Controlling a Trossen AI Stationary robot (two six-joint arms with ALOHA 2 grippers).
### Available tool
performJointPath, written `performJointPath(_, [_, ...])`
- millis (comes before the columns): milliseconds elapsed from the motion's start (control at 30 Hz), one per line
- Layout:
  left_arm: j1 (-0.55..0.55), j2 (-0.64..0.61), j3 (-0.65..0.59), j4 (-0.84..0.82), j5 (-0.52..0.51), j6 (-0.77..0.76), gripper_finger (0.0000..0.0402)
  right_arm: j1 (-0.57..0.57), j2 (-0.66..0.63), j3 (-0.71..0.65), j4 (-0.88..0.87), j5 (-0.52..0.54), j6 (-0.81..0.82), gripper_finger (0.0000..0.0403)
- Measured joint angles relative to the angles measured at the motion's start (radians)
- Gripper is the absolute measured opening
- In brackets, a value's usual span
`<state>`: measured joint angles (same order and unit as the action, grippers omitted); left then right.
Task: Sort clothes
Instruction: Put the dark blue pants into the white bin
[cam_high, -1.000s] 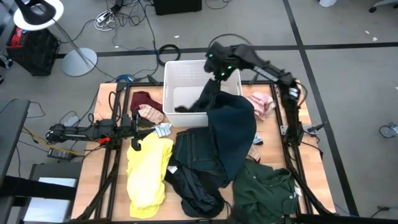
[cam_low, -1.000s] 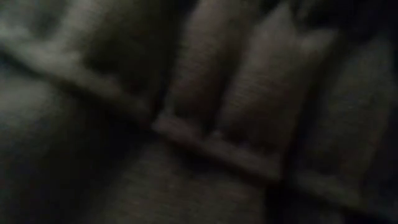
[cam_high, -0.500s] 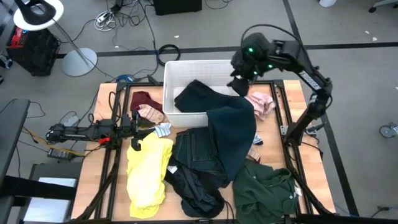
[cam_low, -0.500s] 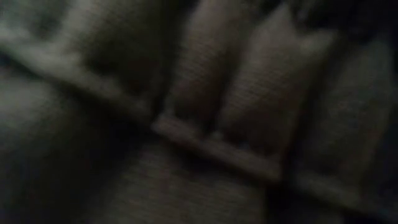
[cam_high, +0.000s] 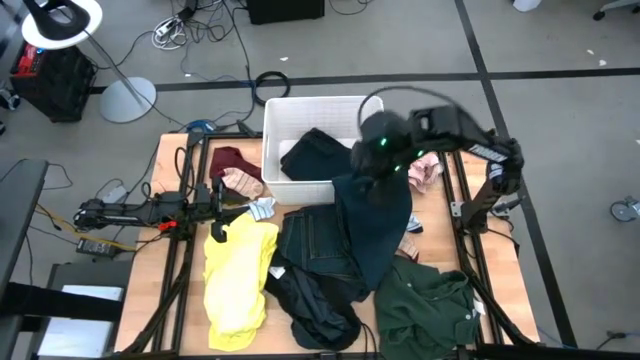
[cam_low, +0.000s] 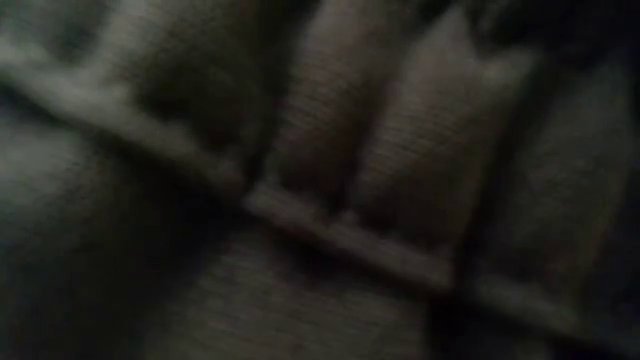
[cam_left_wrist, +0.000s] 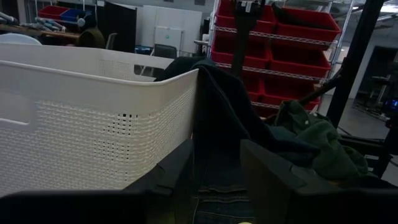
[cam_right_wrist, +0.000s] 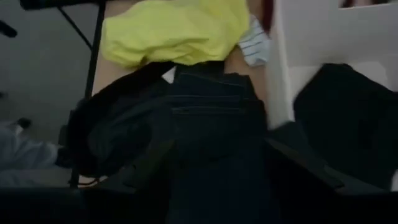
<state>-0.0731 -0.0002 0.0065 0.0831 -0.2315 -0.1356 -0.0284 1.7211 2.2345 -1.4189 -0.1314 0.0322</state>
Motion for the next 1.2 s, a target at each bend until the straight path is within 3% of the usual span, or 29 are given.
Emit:
performJointPath(267, [0.000, 0.000, 0.000, 0.000, 0.000, 0.000, 0.0137, 0.130, 0.135, 0.000, 0.145, 0.050, 0.002, 0.0226])
performJointPath(500, [0.000, 0.000, 0.000, 0.000, 0.000, 0.000, 0.0137, 0.178, 0.295, 0.000, 0.267, 0.064, 0.062, 0.0224])
performJointPath(900, [0.000, 0.000, 0.000, 0.000, 0.000, 0.000, 0.0137, 0.214, 0.541, 0.000, 0.272, 0.064, 0.184, 0.0219])
performJointPath(1200, [0.000, 0.000, 0.000, 0.000, 0.000, 0.000, 0.0137, 0.250, 0.620, 0.000, 0.274, 0.129, 0.219, 0.0218])
